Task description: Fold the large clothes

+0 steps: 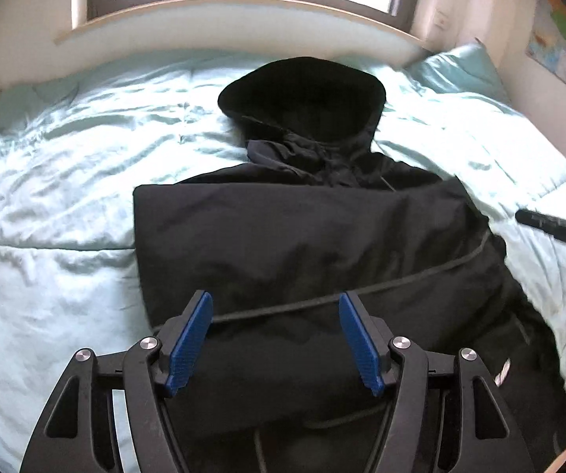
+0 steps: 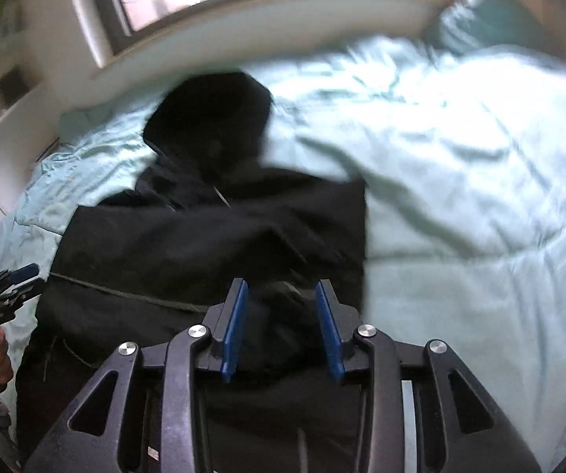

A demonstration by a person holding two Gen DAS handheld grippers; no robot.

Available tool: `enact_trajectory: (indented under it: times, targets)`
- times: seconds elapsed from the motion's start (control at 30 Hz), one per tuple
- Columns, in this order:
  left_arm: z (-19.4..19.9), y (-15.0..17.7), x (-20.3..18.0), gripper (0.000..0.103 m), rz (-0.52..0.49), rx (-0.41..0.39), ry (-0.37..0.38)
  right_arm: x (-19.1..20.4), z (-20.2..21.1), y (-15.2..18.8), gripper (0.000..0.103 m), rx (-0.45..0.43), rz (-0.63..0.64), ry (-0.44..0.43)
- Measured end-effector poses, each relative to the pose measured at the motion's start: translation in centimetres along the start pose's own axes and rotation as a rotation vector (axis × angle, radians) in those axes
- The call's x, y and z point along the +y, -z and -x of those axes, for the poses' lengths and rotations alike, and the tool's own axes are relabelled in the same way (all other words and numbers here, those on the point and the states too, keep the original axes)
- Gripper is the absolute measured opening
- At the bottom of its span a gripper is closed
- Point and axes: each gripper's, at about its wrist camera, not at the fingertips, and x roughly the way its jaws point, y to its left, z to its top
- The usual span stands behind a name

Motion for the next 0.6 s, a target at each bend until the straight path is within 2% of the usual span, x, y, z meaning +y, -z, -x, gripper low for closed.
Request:
enact_trajectory:
  times: [0.07, 0.1, 0.13, 0.2, 0.23, 0.37, 0.4, 0.5, 0.6]
  targets:
    - [-2.4, -0.1, 0.6, 0.068, 0.028, 0.051, -0.058, 1.4, -1.1, -0.5, 0.04, 0.022, 0.043, 0.001]
    - [-3.6, 0.3, 1.2, 0.068, 0.046, 0.078, -0.081, 2.0, -3.0, -0.7, 0.04, 0.06, 0.062, 0.016]
    - [-4.8, 0.9, 1.9, 0.068, 0.063, 0.103, -0.083, 2.1, -4.4, -0.5, 0.04, 0.092, 0.065, 0.041]
    - [-5.5, 1.8, 2.2, 0.068, 0.039, 0.094, -0.069, 1.3, -8.5, 0.5, 0.039, 0.189, 0.06, 0.12]
    - [-5.5, 2.0, 2.0, 0.068, 0.015, 0.085, -0.069, 0.7, -9.7, 1.2, 0.039, 0.221, 0.054, 0.099]
    - [-5.0, 2.3, 1.0, 0.069, -0.021, 0.07, -0.1, 0.0, -10.0, 1.7, 0.039, 0.213, 0.067, 0.051]
    - [-4.7, 2.2, 1.0, 0.069, -0.021, 0.064, -0.095, 0.1, -10.0, 1.7, 0.039, 0.218, 0.069, 0.052]
    - [-3.1, 1.3, 1.3, 0.069, 0.006, 0.072, -0.01, 0.3, -9.4, 1.4, 0.04, 0.22, 0.108, 0.038]
    - [-0.6, -1.3, 1.6, 0.069, 0.042, 0.096, 0.073, 0.1, -6.9, -0.5, 0.04, 0.236, 0.108, -0.033]
